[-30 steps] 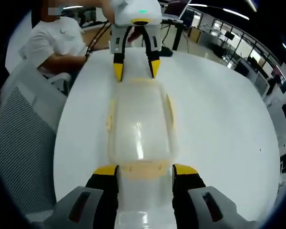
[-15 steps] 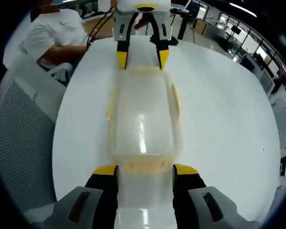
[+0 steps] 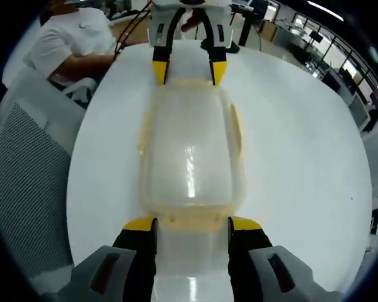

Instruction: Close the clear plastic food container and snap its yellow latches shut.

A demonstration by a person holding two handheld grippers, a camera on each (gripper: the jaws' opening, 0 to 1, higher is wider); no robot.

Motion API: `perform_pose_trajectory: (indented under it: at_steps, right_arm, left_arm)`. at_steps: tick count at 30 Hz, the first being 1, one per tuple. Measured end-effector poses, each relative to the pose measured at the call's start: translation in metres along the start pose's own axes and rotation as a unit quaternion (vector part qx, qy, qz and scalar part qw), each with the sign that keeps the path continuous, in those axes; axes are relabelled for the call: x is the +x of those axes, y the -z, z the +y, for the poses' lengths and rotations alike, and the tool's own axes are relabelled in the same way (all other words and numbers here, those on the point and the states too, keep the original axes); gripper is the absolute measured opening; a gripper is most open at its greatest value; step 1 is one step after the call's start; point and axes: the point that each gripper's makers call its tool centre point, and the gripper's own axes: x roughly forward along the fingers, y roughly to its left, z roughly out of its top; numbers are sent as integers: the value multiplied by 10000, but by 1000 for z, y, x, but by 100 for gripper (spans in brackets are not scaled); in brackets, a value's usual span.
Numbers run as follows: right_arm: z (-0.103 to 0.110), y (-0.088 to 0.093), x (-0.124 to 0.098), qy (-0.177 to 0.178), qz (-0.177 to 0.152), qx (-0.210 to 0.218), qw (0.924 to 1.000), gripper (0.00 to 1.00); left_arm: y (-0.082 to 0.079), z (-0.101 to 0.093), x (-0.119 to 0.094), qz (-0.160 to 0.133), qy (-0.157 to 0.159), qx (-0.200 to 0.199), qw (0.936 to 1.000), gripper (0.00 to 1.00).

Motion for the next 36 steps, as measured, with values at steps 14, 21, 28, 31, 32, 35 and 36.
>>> perform_pose_trajectory:
  at_steps: [14, 21, 28, 31, 32, 35, 36]
  right_arm:
    - [0, 1, 2, -281, 159, 26, 9995, 40]
    - [0, 1, 2, -308, 245, -2, 9992, 39]
    - [0, 2, 3, -300, 345, 26, 9990, 39]
    - [0, 2, 4, -294, 366, 38, 9989, 39]
    - [0, 2, 4, -291, 379, 45, 9989, 39]
    - [-1, 2, 4, -296, 446, 34, 9986, 39]
    - [-1, 2, 4, -297, 482, 41, 9984, 39]
  left_arm:
    - [-1, 1, 0, 108, 120, 1, 9999, 40]
    - [-1, 2, 0, 106, 101, -29, 9999, 40]
    - [0, 1, 1, 118, 84, -58, 9999, 39]
    - [1, 1, 1, 153, 76, -76, 9998, 39]
    - [0, 1, 2, 189, 76, -61, 9998, 39]
    - [0, 1, 2, 260, 83, -51, 9996, 39]
    - [0, 1, 2, 275, 79, -60, 9996, 39]
